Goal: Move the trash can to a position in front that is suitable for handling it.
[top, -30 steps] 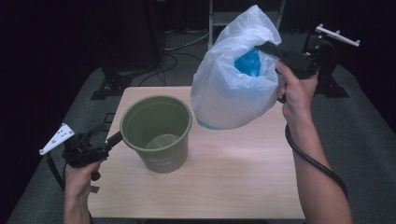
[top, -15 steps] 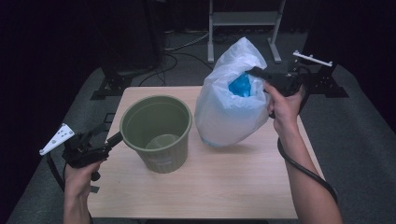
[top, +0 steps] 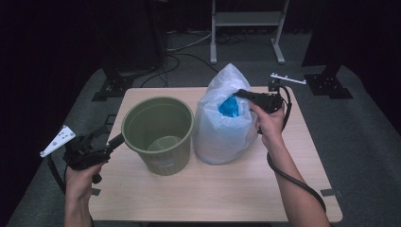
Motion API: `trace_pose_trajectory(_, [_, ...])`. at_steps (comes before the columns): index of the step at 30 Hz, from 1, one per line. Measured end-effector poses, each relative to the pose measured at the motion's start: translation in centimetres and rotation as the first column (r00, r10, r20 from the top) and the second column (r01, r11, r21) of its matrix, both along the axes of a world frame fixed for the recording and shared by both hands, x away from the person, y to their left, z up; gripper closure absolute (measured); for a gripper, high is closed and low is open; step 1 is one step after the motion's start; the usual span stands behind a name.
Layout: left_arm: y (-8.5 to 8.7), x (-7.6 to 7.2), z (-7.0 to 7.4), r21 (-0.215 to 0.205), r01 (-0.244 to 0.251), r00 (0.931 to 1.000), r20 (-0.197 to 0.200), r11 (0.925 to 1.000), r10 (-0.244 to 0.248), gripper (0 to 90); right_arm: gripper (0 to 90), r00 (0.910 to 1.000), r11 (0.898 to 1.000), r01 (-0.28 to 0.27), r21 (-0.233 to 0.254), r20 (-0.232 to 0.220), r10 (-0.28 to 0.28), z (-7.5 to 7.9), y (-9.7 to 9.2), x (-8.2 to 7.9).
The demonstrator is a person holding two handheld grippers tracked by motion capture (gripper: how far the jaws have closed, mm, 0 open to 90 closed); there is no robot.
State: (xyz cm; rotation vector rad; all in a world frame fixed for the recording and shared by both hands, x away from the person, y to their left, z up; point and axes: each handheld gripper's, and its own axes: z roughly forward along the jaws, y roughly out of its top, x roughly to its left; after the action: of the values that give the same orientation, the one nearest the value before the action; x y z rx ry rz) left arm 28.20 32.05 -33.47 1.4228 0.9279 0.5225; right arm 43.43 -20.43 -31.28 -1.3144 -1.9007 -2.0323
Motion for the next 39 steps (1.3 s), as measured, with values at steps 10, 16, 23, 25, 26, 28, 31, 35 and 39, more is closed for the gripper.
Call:
trace_pose_trajectory(10, [0.1,0.0,0.0,-0.006,-0.005,1.0000,0.001,1.0000,0.005,9.5,89.7,0.9976,0.999,-0.033,-0.038,-0.061,0.030,-3.9,2.2,0.7])
trace_pose_trajectory(16, [0.1,-0.1,0.0,-0.005,-0.004,1.0000,0.002,1.0000,0.004,9.5,89.7,0.9947,0.998,-0.047,-0.045,-0.093,0.043,-5.6,3.2,1.0])
trace_pose_trajectory(23, [0.0,0.0,0.0,-0.002,-0.001,1.0000,0.001,1.0000,0.001,9.5,89.7,0.9917,0.996,-0.067,-0.056,-0.113,0.060,-7.1,4.0,1.1])
trace_pose_trajectory(25, [0.0,0.0,0.0,0.000,0.000,1.0000,0.000,1.0000,0.000,9.5,89.7,0.9910,0.996,-0.072,-0.057,-0.117,0.065,-7.3,4.2,1.1])
trace_pose_trajectory(26, [0.0,0.0,0.0,0.001,0.001,1.0000,-0.001,1.0000,-0.001,9.5,89.7,0.9903,0.995,-0.076,-0.059,-0.121,0.069,-7.5,4.4,1.1])
trace_pose_trajectory(28, [0.0,0.0,-0.1,0.002,0.001,1.0000,-0.001,1.0000,-0.001,9.5,89.7,0.9895,0.994,-0.088,-0.062,-0.120,0.080,-7.8,4.7,1.1])
trace_pose_trajectory(31, [0.0,-0.1,0.0,-0.001,0.002,1.0000,0.003,1.0000,-0.002,9.5,89.6,0.9880,0.993,-0.098,-0.067,-0.126,0.089,-8.4,5.1,1.1])
trace_pose_trajectory(35, [-0.1,0.0,0.0,-0.002,0.004,1.0000,0.002,1.0000,-0.004,9.5,89.5,0.9847,0.991,-0.115,-0.070,-0.140,0.104,-9.0,5.5,1.0])
trace_pose_trajectory(39, [-0.2,0.1,0.0,-0.001,0.005,1.0000,0.002,1.0000,-0.005,9.5,89.5,0.9814,0.988,-0.128,-0.082,-0.154,0.114,-9.6,6.1,1.0])
